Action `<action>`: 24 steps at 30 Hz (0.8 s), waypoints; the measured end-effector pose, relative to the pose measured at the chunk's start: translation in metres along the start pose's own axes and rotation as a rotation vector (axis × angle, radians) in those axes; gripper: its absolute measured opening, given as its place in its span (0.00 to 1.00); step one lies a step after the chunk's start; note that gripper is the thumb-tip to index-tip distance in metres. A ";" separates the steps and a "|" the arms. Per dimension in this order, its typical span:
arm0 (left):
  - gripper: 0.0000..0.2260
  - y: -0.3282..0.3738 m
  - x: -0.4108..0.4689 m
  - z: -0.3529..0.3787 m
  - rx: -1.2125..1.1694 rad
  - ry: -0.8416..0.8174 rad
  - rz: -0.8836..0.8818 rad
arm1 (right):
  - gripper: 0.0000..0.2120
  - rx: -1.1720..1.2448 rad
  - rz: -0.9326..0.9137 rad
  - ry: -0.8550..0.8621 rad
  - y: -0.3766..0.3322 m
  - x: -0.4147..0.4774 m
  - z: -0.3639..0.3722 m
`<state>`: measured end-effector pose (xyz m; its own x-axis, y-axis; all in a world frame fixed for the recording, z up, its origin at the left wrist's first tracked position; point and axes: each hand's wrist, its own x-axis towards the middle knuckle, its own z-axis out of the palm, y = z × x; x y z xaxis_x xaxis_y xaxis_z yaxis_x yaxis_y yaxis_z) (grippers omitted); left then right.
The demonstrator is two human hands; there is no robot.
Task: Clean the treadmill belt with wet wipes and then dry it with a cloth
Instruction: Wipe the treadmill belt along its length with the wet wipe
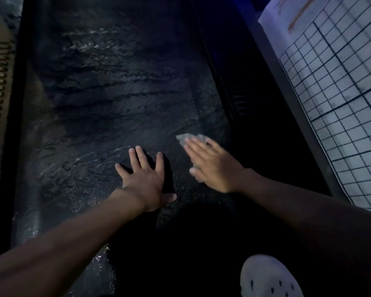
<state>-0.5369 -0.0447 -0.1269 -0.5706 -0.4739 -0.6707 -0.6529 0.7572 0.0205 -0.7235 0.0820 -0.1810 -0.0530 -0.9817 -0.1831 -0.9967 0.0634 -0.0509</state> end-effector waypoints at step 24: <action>0.40 0.003 -0.024 0.022 -0.026 0.312 0.128 | 0.34 0.041 0.090 0.009 -0.024 -0.039 0.010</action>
<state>-0.5144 -0.0207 -0.1273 -0.7710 -0.4937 -0.4023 -0.5765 0.8095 0.1114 -0.6965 0.1202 -0.1825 -0.1425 -0.9733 -0.1797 -0.9846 0.1580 -0.0749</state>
